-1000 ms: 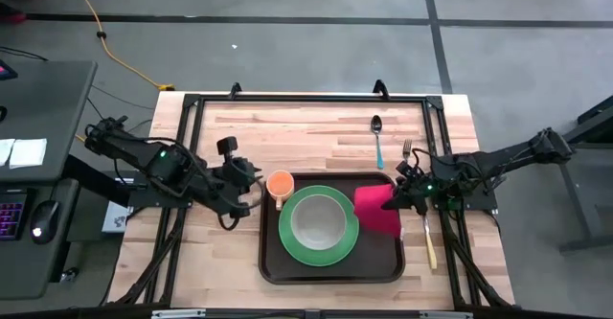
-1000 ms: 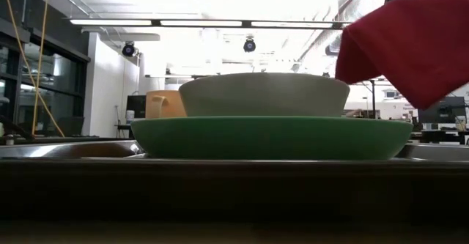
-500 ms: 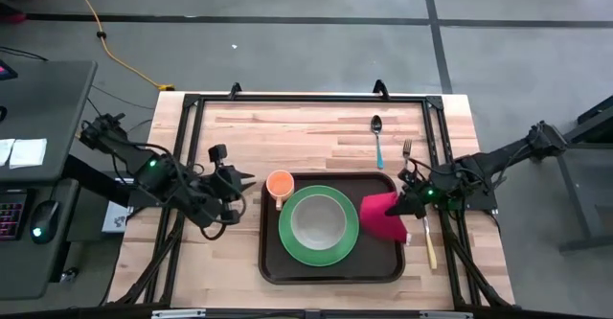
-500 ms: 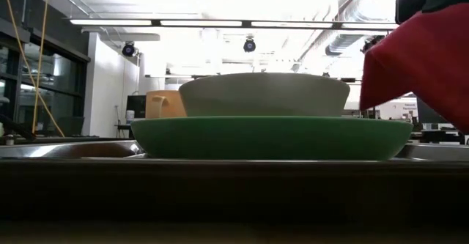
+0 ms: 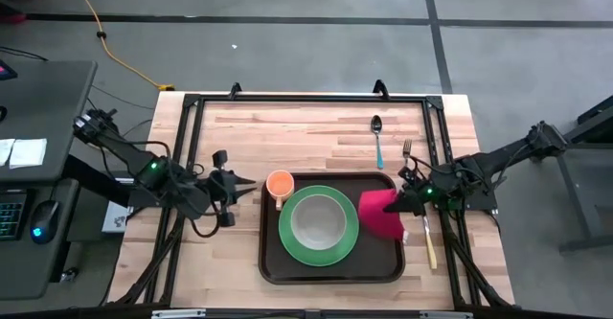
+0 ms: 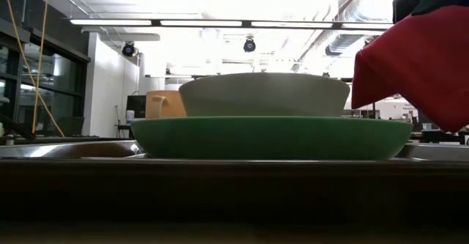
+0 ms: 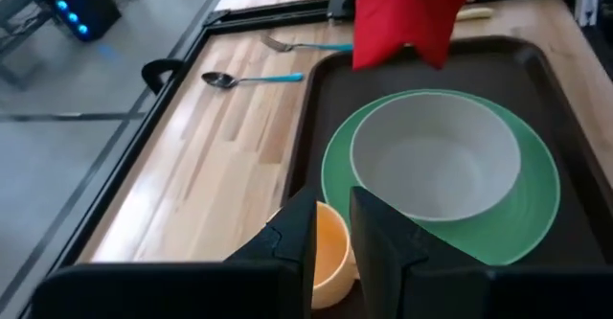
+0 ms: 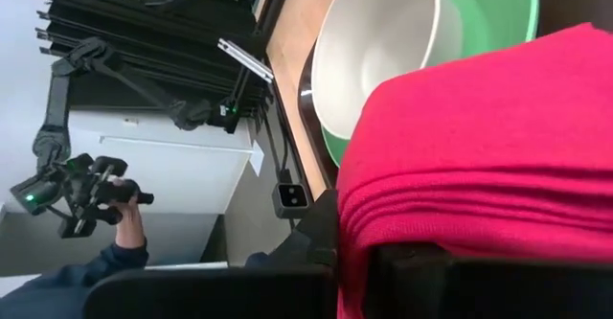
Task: Set up tray
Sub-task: Put the red table napkin on the black tray to the right of the green plate
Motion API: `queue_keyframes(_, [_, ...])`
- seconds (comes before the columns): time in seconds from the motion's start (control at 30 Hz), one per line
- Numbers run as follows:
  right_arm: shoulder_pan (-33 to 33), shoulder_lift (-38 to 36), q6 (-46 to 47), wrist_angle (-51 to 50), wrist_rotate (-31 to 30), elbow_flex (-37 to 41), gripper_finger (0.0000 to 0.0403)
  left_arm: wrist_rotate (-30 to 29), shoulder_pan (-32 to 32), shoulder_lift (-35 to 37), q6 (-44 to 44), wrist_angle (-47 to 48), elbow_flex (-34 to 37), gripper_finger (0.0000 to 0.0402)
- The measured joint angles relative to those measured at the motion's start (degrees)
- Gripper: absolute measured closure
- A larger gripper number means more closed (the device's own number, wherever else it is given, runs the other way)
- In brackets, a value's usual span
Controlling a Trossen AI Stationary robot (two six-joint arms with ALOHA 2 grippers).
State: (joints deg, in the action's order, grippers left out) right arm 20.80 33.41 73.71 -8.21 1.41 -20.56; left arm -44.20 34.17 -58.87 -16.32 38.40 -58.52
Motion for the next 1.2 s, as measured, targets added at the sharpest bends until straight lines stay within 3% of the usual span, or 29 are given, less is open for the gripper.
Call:
queue_keyframes(0.27, [0.0, 0.0, 4.3, 13.3, -0.5, 7.6, 0.0403, 0.3, 0.0, 4.6, 3.0, -9.6, 8.2, 0.0305])
queue_keyframes(0.73, [-0.1, 0.0, 7.6, 27.2, -0.7, 16.1, 0.0403, 1.6, 0.0, 9.5, 4.5, -19.9, 17.9, 0.0305])
queue_keyframes(1.0, [-1.1, 0.0, 7.7, 29.8, -1.4, 16.7, 0.0403, 2.7, 0.0, 11.9, 7.5, -28.5, 23.6, 0.0305])
queue_keyframes(1.2, [-2.4, -0.1, 6.5, 36.6, -1.1, 16.7, 0.0403, 3.2, 0.0, 13.3, 7.7, -28.4, 25.4, 0.0305])
